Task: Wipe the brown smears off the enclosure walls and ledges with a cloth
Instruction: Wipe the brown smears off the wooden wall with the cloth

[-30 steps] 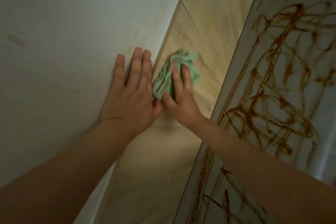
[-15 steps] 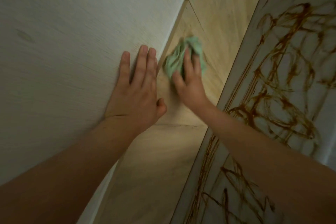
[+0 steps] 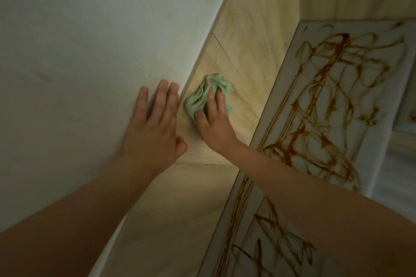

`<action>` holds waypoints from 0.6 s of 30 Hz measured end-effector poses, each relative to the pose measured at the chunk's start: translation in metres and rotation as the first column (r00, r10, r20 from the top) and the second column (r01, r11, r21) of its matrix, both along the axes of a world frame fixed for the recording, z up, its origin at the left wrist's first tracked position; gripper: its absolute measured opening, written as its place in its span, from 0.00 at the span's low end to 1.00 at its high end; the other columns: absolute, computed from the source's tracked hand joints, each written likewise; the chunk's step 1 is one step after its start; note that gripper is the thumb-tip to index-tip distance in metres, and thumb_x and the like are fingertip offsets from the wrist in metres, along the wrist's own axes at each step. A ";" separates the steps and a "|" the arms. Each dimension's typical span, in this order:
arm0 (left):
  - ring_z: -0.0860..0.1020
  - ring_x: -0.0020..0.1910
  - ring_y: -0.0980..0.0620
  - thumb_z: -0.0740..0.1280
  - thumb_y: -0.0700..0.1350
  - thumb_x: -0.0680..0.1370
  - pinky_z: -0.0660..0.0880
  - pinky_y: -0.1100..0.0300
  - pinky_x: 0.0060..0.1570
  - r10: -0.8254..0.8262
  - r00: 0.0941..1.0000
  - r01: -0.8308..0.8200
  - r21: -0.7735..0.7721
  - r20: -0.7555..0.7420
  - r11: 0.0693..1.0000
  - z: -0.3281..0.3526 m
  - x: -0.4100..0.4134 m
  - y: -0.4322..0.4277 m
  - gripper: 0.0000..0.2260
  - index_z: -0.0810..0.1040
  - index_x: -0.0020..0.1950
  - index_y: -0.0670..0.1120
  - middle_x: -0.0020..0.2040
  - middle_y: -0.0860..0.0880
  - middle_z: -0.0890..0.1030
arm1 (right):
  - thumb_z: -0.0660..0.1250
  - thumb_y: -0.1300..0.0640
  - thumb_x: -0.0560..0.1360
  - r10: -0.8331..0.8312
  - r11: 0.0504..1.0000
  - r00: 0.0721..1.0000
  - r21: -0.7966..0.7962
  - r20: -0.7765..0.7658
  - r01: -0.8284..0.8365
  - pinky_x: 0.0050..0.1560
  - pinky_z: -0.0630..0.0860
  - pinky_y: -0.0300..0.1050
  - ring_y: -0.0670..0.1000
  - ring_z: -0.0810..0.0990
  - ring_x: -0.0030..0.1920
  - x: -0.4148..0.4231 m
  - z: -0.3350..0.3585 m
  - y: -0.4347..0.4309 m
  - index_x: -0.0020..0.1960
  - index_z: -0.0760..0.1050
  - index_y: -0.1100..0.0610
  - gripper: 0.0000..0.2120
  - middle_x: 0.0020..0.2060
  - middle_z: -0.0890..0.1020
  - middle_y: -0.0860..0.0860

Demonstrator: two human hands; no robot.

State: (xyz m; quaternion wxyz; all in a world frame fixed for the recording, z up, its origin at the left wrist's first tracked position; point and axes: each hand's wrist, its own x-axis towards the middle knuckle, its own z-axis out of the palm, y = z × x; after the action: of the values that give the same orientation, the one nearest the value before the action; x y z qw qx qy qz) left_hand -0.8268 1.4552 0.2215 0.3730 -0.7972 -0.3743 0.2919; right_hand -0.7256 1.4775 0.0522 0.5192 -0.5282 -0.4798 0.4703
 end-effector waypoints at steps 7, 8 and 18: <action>0.47 0.83 0.37 0.50 0.57 0.82 0.44 0.39 0.80 -0.148 0.987 0.149 -0.003 0.065 0.989 0.004 0.043 0.058 0.38 0.47 0.82 0.31 0.83 0.35 0.50 | 0.52 0.41 0.86 -0.171 0.985 0.981 -0.012 -0.086 0.171 0.82 0.43 0.56 0.51 0.39 0.83 0.039 0.011 0.074 0.85 0.45 0.44 0.31 0.84 0.43 0.47; 0.45 0.83 0.37 0.49 0.57 0.82 0.43 0.39 0.80 -0.120 0.992 0.120 0.007 0.040 0.993 -0.001 0.051 0.071 0.38 0.45 0.81 0.31 0.83 0.34 0.49 | 0.52 0.42 0.86 -0.191 0.980 0.975 -0.075 -0.117 0.183 0.82 0.43 0.56 0.51 0.39 0.83 0.039 -0.009 0.075 0.85 0.45 0.45 0.30 0.84 0.42 0.47; 0.39 0.82 0.33 0.40 0.58 0.83 0.41 0.33 0.78 -0.045 0.996 0.043 -0.031 -0.077 0.999 -0.011 0.058 0.088 0.38 0.41 0.80 0.29 0.82 0.31 0.41 | 0.42 0.39 0.86 -0.423 0.714 0.842 -0.695 -0.334 0.083 0.82 0.44 0.62 0.56 0.46 0.84 0.033 -0.190 0.093 0.84 0.41 0.46 0.29 0.84 0.45 0.48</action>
State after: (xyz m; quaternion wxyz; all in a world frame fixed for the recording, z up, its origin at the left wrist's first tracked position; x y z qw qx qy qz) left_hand -0.7684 1.5437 0.2107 0.3819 -0.7988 -0.3376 0.3196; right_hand -0.6929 1.5702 -0.1376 0.4620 -0.6076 -0.0630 0.6429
